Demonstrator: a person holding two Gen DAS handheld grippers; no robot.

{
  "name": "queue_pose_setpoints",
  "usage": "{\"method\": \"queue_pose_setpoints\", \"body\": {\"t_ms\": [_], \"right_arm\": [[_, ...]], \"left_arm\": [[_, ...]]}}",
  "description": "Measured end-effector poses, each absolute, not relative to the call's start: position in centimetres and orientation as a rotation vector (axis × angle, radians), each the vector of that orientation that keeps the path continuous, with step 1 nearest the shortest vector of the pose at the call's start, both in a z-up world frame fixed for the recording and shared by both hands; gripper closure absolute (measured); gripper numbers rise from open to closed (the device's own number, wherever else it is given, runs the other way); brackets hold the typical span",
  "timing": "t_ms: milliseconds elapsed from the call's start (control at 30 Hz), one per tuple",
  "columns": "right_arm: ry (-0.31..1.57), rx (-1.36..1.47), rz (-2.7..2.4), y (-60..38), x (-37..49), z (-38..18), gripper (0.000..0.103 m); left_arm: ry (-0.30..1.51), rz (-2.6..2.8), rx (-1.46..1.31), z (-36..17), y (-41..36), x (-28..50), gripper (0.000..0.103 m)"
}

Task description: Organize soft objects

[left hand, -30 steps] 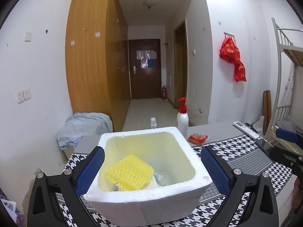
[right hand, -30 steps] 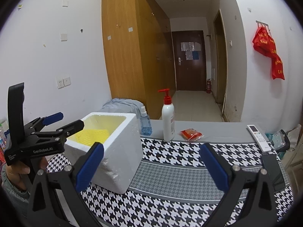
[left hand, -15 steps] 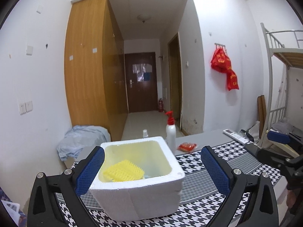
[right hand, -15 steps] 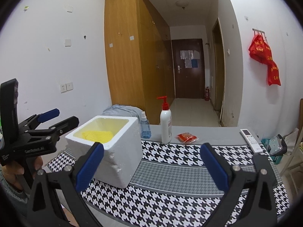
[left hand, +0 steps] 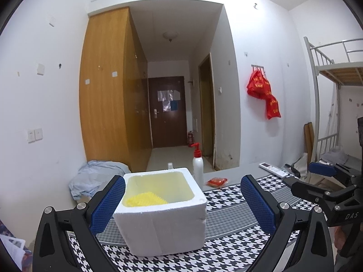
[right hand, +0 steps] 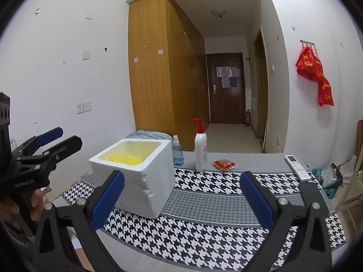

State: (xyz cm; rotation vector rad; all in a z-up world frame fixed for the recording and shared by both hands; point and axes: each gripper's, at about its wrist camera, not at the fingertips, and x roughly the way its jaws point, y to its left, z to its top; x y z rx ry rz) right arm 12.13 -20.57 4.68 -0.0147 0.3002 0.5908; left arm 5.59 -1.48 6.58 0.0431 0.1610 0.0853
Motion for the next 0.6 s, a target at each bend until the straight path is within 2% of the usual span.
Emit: {"method": "queue_pose_setpoints", "body": {"t_ms": [600], "right_arm": [[0.231,-0.036,0.547,-20.7,8.4,1.8,0.0]], "left_arm": [[0.121,0.115,0.029,2.4,-2.5,2.3,0.001]]}}
